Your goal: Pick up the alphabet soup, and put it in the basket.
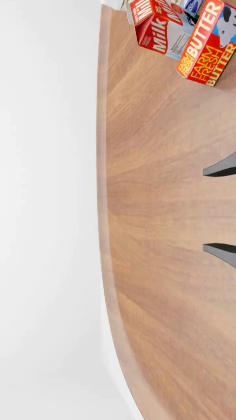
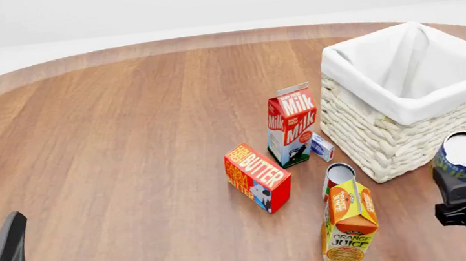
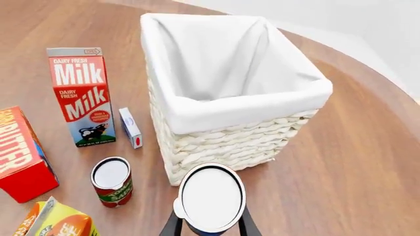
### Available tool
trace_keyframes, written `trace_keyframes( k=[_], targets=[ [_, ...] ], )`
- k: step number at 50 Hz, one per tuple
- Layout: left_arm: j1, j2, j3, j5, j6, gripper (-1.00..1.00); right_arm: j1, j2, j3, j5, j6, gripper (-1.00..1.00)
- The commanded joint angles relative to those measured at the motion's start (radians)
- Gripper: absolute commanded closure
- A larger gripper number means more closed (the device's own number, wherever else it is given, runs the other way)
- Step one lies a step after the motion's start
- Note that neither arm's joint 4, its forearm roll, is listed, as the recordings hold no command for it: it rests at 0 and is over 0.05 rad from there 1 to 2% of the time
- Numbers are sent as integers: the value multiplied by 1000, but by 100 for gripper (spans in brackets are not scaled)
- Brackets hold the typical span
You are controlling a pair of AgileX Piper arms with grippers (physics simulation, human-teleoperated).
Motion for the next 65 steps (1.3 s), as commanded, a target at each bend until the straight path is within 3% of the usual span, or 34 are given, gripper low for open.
trace_keyframes(
  k=[1, 40, 41, 45, 65],
  targets=[
    [0, 0, 0, 0, 0, -100, 8, -48, -68, 66, 12, 100],
    [0, 0, 0, 0, 0, -100, 23, -23, -320, 207, -26, 100],
    [0, 0, 0, 0, 0, -100, -1, -21, -333, 212, 19, 100],
    [0, 0, 0, 0, 0, -100, 7, -16, -361, 225, 23, 100],
    [0, 0, 0, 0, 0, -100, 10, 56, -447, 236, -33, 100]
  ],
)
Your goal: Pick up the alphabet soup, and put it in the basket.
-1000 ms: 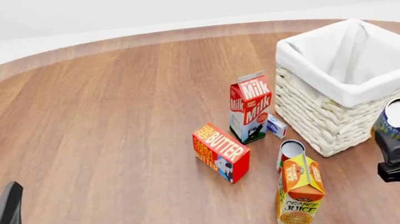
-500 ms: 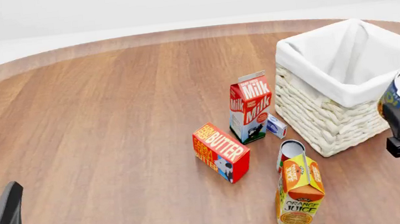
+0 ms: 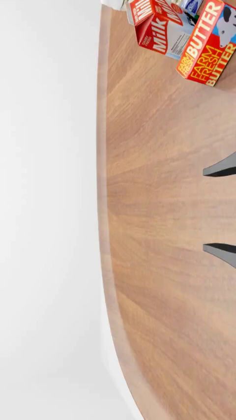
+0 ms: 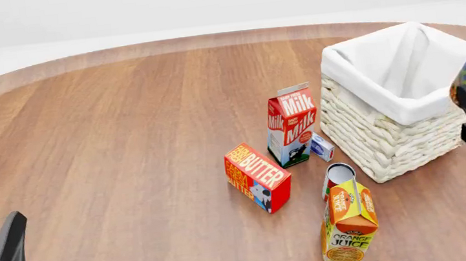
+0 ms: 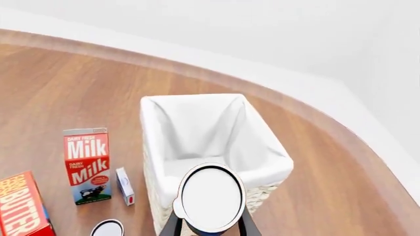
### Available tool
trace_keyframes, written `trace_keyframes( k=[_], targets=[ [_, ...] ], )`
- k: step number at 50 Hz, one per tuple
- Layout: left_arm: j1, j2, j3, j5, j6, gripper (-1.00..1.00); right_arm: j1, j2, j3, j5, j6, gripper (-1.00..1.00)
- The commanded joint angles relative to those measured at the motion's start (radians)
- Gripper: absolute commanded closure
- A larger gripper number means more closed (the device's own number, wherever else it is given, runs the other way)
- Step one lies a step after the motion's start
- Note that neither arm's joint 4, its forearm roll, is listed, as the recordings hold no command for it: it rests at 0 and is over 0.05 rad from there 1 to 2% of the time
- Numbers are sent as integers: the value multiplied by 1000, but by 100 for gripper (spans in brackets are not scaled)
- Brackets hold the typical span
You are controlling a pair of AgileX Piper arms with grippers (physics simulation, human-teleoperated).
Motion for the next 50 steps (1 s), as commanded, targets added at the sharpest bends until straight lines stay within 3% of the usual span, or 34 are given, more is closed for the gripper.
trace_keyframes(
  k=[1, 5, 19, 50],
  targets=[
    [0, 0, 0, 0, 0, -100, -5, 33, -60, 5, 9, 100],
    [0, 0, 0, 0, 0, -100, 14, 45, -95, 25, 46, 100],
    [0, 0, 0, 0, 0, -100, 12, 81, -216, 108, 43, 100],
    [0, 0, 0, 0, 0, -100, 49, 236, -404, 189, 40, 100]
  ],
)
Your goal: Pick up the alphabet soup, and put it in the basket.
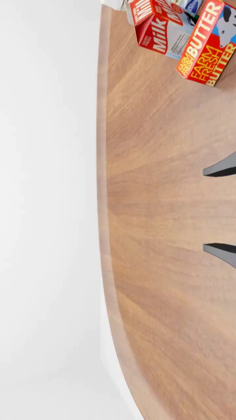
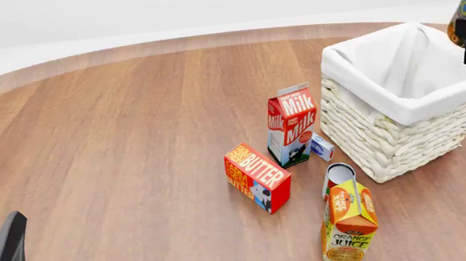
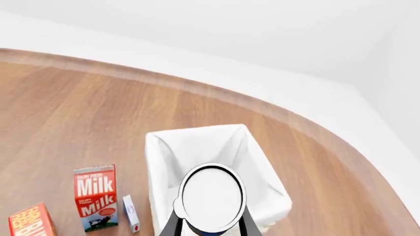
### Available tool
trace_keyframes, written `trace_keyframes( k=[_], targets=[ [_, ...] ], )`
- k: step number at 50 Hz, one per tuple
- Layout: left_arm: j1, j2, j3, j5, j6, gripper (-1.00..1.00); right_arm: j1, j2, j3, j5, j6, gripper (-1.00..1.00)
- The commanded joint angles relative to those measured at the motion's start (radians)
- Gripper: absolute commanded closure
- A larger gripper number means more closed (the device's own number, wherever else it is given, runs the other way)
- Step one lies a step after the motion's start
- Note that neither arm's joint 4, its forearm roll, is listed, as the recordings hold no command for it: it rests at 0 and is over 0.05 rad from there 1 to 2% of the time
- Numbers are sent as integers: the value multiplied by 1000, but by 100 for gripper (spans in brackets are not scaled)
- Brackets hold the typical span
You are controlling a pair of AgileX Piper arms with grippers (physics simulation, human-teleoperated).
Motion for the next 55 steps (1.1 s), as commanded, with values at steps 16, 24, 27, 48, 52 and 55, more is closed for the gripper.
trace_keyframes(
  k=[16, 24, 27, 48, 52, 55],
  targets=[
    [0, 0, 0, 0, 0, -100, 27, 141, -158, 34, 30, 100],
    [0, 0, 0, 0, 0, -100, 29, 181, -162, 10, 34, 100],
    [0, 0, 0, 0, 0, -100, 26, 194, -178, 19, 33, 100],
    [0, 0, 0, 0, 0, -100, 1, 301, -251, 49, 14, 100],
    [0, 0, 0, 0, 0, -100, -2, 323, -274, 60, 12, 100],
    [0, 0, 0, 0, 0, -100, -6, 336, -286, 66, 10, 100]
  ],
)
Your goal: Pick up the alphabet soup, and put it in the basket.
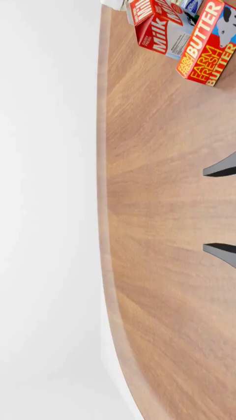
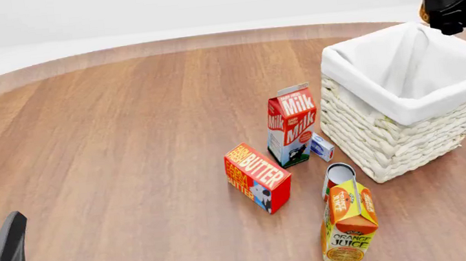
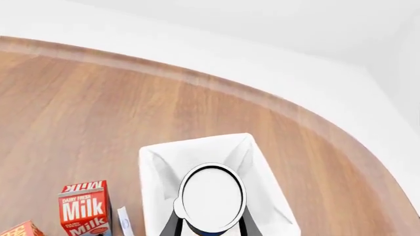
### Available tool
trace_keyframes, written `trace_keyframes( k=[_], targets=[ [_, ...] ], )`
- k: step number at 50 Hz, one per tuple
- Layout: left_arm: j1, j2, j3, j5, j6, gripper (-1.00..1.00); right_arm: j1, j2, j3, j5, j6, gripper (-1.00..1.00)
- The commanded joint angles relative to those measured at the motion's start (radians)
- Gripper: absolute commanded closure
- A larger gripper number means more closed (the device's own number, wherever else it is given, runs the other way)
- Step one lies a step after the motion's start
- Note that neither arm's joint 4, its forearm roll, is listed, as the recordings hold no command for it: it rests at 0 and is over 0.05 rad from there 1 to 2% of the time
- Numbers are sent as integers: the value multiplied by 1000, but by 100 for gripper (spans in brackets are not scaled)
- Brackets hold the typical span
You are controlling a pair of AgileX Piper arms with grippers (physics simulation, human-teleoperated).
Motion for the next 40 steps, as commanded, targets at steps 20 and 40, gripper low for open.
trace_keyframes(
  k=[20, 40],
  targets=[
    [0, 0, 0, 0, 0, -100, -31, 155, -124, 67, -14, 100],
    [0, 0, 0, 0, 0, -100, -28, 252, -197, 121, -38, 100]
  ],
)
